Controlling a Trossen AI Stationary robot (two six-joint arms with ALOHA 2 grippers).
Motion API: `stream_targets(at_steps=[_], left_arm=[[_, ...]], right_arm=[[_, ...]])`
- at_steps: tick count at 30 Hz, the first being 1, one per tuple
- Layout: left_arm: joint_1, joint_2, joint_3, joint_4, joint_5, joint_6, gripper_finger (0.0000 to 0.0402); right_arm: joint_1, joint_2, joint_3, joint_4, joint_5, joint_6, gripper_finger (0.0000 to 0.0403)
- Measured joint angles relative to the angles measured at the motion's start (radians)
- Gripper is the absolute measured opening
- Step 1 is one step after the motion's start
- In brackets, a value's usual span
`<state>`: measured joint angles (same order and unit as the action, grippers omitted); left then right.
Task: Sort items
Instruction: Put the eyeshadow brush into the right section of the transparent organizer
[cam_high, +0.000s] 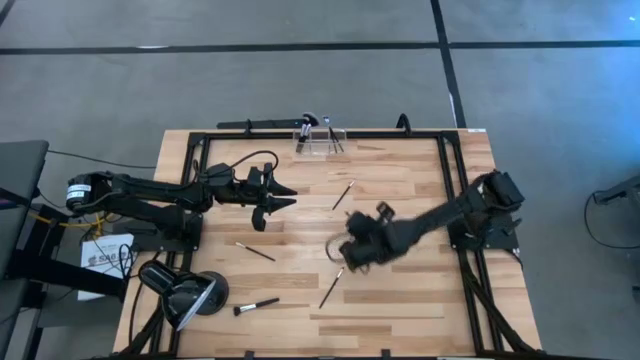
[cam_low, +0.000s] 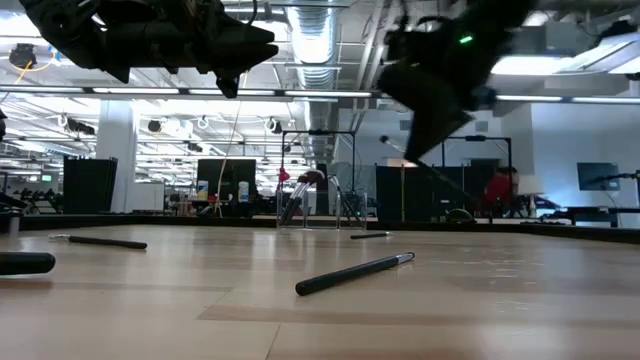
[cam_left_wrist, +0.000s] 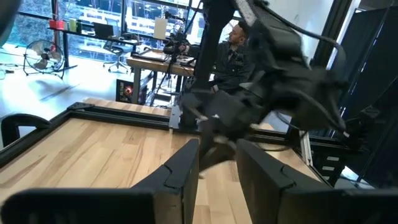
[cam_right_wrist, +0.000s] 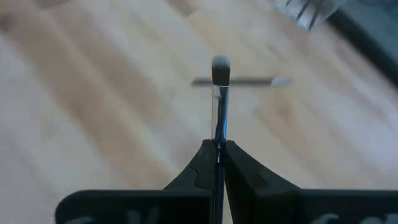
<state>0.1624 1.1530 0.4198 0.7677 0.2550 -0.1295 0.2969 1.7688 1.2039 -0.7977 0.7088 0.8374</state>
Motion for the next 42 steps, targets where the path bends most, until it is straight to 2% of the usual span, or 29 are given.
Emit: stream_targets(at_steps=[6, 11, 16, 21, 25, 29, 33, 39, 42], left_arm=[[0.001, 0.000, -0.008, -0.002, 0.000, 0.046, 0.0104], [0.019, 0.000, -0.012, -0.003, 0.000, 0.046, 0.0104], [0.035, 0.000, -0.012, -0.015, 0.000, 0.047, 0.0104], [0.062, 0.000, -0.012, -0.048, 0.000, 0.047, 0.0104], [0.079, 0.000, -0.012, -0.056, 0.000, 0.047, 0.0104], [0.098, 0.000, -0.012, -0.056, 0.000, 0.064, 0.0104], [0.110, 0.000, -0.012, -0.055, 0.001, 0.066, 0.0104], [0.118, 0.000, -0.012, -0.053, -0.011, 0.060, 0.0104], [0.112, 0.000, -0.012, -0.053, -0.011, 0.043, 0.0104]], right_arm=[[-0.208, -0.061, 0.000, 0.187, -0.069, -0.345, 0.0002], [-0.375, -0.085, 0.000, 0.426, -0.216, -0.596, 0.0001], [-0.534, -0.079, 0.001, 0.657, -0.396, -0.741, 0.0004], [-0.680, -0.079, 0.001, 0.767, -0.520, -0.793, 0.0003], [-0.769, -0.079, 0.001, 0.769, -0.671, -0.778, 0.0002], [-0.811, -0.039, -0.002, 0.633, -0.775, -0.759, 0.0001], [-0.798, 0.008, -0.001, 0.542, -0.784, -0.829, 0.0008], [-0.745, 0.055, 0.013, 0.587, -0.766, -0.877, 0.0038], [-0.736, 0.094, 0.074, 0.489, -0.762, -0.955, 0.0055]])
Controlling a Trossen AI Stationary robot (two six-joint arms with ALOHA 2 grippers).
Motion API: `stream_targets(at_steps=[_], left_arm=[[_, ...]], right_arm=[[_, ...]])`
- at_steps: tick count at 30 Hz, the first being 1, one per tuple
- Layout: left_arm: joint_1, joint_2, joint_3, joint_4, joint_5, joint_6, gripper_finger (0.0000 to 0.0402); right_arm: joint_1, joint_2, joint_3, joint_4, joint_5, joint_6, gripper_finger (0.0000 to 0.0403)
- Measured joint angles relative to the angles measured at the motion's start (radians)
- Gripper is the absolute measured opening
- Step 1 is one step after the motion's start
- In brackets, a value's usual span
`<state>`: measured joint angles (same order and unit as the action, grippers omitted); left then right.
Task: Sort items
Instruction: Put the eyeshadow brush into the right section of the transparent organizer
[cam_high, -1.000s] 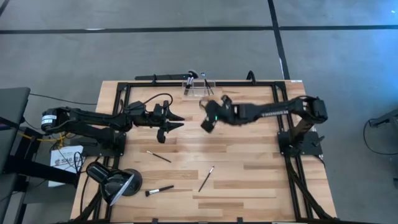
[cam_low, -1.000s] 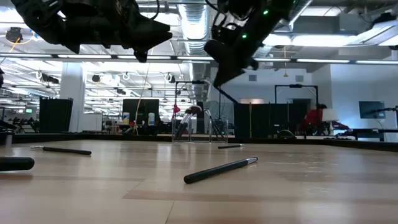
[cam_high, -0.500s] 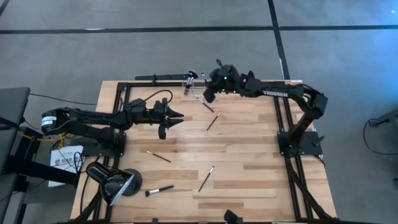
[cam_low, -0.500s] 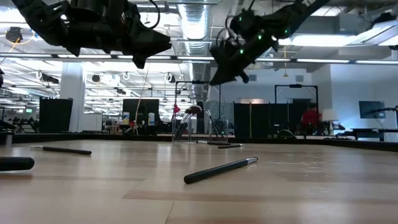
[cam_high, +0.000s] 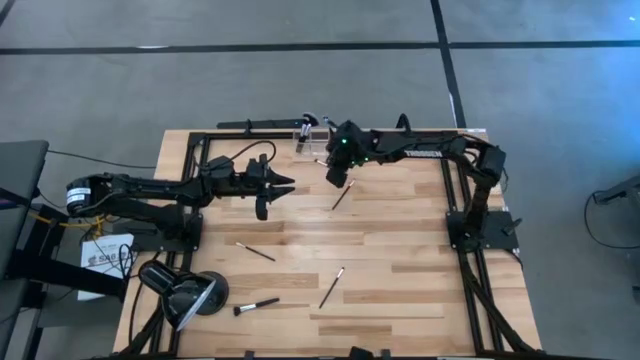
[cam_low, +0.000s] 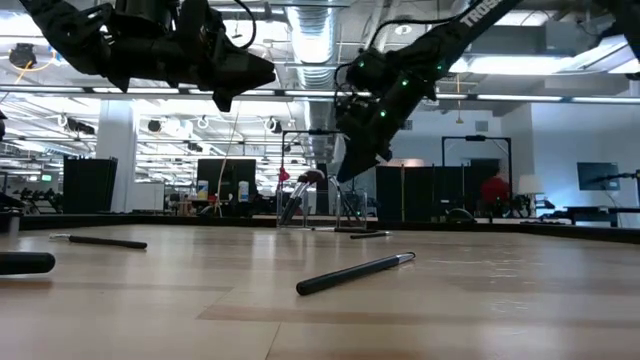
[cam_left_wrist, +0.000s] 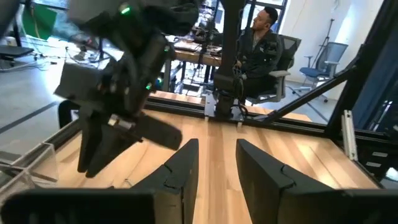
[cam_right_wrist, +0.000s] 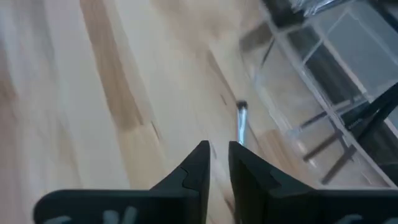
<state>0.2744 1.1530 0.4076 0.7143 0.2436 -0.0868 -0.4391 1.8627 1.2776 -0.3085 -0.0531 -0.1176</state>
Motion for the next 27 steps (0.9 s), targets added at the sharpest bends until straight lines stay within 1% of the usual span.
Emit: stream_targets(at_steps=[3, 5, 7, 12, 15, 18, 20, 25, 27], left_arm=[[-0.006, 0.000, 0.000, 0.000, 0.000, -0.008, 0.0104], [-0.007, 0.000, 0.000, 0.000, 0.000, -0.008, 0.0104], [-0.007, 0.000, 0.000, 0.000, 0.000, -0.008, 0.0104], [-0.008, 0.000, 0.000, 0.000, 0.000, -0.008, 0.0104], [-0.008, 0.000, 0.000, -0.002, 0.000, -0.008, 0.0104], [-0.008, 0.000, 0.000, -0.003, 0.000, -0.008, 0.0104], [-0.009, 0.000, 0.000, -0.005, -0.001, -0.008, 0.0104], [-0.010, 0.000, 0.000, -0.012, 0.000, 0.000, 0.0104], [-0.010, 0.000, 0.000, -0.015, 0.000, 0.001, 0.0104]], right_arm=[[0.011, 0.069, 0.108, -0.171, 0.016, -0.063, 0.0061], [0.019, 0.121, 0.201, -0.288, 0.045, -0.067, 0.0059], [0.022, 0.186, 0.316, -0.376, 0.050, -0.075, 0.0052], [0.008, 0.366, 0.609, -0.682, 0.051, -0.101, 0.0036], [-0.008, 0.461, 0.730, -0.806, 0.052, -0.104, 0.0039], [-0.022, 0.519, 0.784, -0.829, 0.051, -0.104, 0.0056], [-0.034, 0.535, 0.800, -0.828, 0.051, -0.103, 0.0068], [-0.051, 0.518, 0.810, -0.759, 0.046, -0.093, 0.0093], [-0.057, 0.521, 0.809, -0.779, 0.023, -0.096, 0.0102]])
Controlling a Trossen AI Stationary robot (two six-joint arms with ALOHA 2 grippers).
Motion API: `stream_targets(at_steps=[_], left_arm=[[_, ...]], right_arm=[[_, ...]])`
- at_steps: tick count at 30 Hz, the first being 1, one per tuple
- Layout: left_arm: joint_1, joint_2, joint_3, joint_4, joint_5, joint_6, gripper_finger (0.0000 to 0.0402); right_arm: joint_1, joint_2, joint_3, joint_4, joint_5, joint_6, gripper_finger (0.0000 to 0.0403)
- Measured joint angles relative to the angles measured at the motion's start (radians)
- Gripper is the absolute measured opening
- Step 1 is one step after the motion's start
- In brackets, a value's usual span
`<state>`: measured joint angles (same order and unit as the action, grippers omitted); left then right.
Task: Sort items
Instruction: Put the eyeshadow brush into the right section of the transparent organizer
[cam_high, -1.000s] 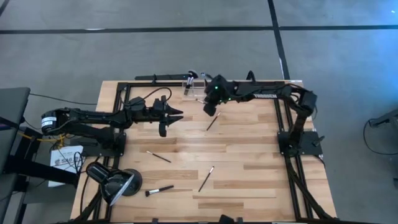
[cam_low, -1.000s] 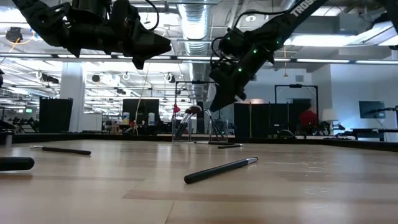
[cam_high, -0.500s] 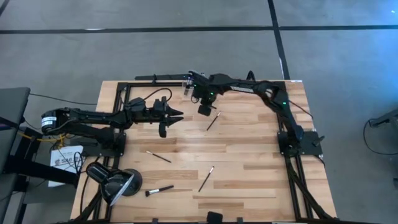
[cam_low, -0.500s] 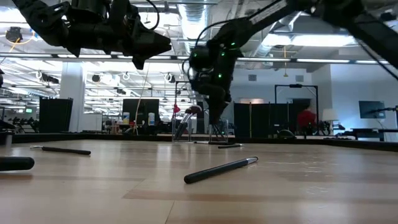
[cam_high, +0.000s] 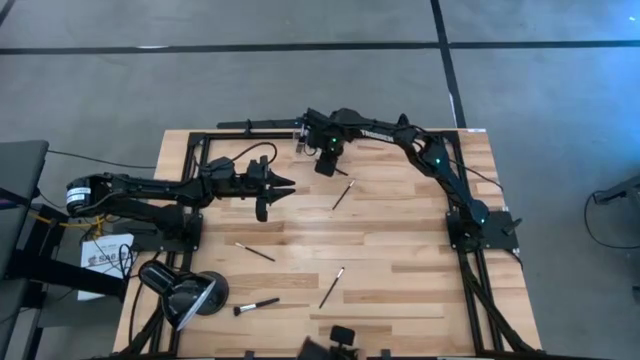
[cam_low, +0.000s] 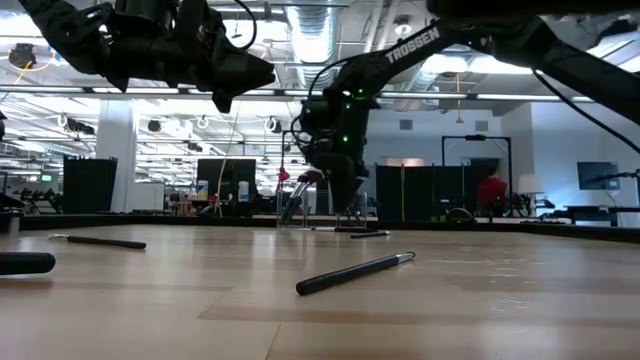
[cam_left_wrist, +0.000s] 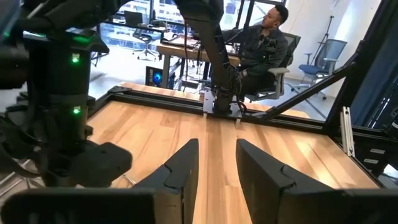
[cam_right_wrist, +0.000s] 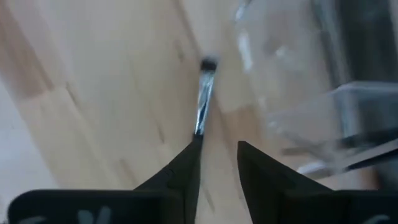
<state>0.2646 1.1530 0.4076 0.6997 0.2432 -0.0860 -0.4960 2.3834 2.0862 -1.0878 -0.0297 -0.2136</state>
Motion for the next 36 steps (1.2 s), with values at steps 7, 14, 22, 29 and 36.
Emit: stream_targets(at_steps=[7, 14, 22, 29, 36], left_arm=[[0.000, 0.000, 0.000, -0.003, 0.000, 0.003, 0.0104], [0.000, 0.000, 0.000, -0.003, 0.000, 0.003, 0.0104], [0.000, 0.000, 0.000, -0.004, 0.000, 0.000, 0.0104], [0.000, 0.000, 0.000, -0.012, 0.000, 0.002, 0.0104], [0.000, 0.000, 0.000, -0.012, 0.000, 0.003, 0.0104]], right_arm=[[-0.017, 0.008, 0.000, -0.039, -0.057, -0.005, 0.0107], [-0.017, 0.008, 0.000, -0.101, -0.069, -0.069, 0.0103], [-0.017, 0.008, 0.000, -0.154, -0.016, -0.128, 0.0102], [-0.013, 0.008, -0.049, -0.170, -0.016, -0.135, 0.0102], [-0.012, 0.006, -0.106, -0.082, -0.009, -0.101, 0.0102]])
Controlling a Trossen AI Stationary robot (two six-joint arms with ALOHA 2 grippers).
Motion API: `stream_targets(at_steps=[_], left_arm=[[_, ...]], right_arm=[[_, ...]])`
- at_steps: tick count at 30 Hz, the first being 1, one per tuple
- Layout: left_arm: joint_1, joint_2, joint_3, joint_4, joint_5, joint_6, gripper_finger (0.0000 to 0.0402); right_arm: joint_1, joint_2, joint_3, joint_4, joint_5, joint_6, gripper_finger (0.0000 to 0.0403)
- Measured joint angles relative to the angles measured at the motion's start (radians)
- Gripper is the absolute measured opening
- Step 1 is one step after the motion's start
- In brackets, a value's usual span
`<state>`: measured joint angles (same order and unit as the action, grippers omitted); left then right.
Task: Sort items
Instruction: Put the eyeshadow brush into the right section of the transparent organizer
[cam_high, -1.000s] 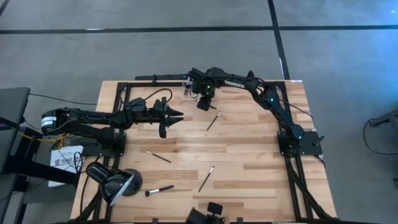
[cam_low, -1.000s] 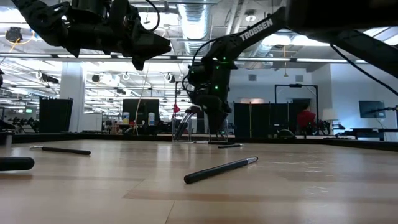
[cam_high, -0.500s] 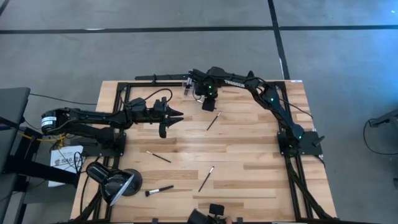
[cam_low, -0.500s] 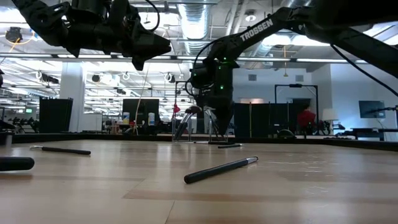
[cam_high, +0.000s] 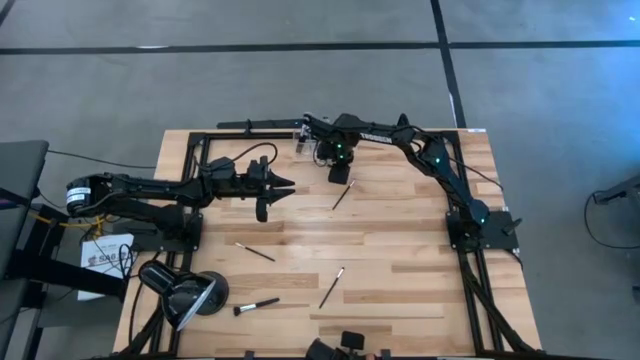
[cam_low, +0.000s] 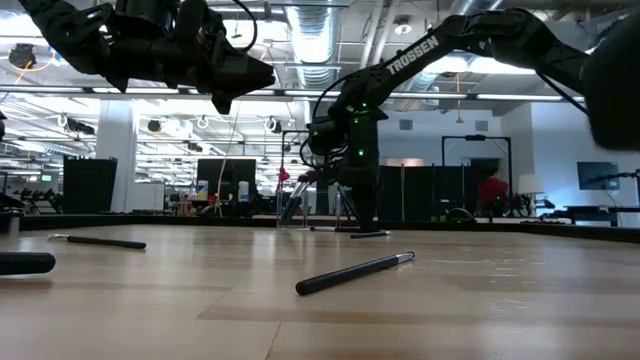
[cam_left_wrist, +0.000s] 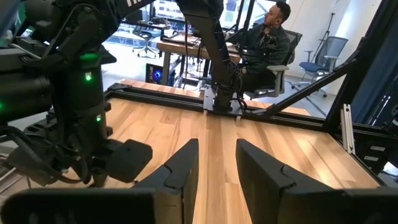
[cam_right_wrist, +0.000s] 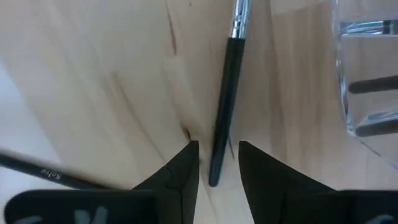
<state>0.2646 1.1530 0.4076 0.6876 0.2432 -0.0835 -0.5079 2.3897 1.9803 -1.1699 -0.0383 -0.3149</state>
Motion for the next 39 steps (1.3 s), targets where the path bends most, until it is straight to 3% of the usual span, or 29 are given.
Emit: stream_targets(at_steps=[14, 24, 31, 39], left_arm=[[0.000, 0.000, 0.000, -0.008, 0.000, 0.000, 0.0104], [0.000, 0.000, 0.000, -0.014, 0.000, 0.000, 0.0104], [0.000, 0.000, 0.000, -0.014, 0.000, 0.000, 0.0104], [0.000, 0.000, 0.000, -0.014, 0.000, 0.000, 0.0104]], right_arm=[[0.015, -0.002, -0.023, -0.011, 0.057, 0.026, 0.0095], [0.033, -0.001, -0.023, -0.023, 0.063, 0.010, 0.0009], [0.037, -0.038, -0.028, -0.060, 0.060, 0.001, 0.0025], [0.068, -0.115, -0.027, -0.151, 0.053, 0.023, 0.0007]])
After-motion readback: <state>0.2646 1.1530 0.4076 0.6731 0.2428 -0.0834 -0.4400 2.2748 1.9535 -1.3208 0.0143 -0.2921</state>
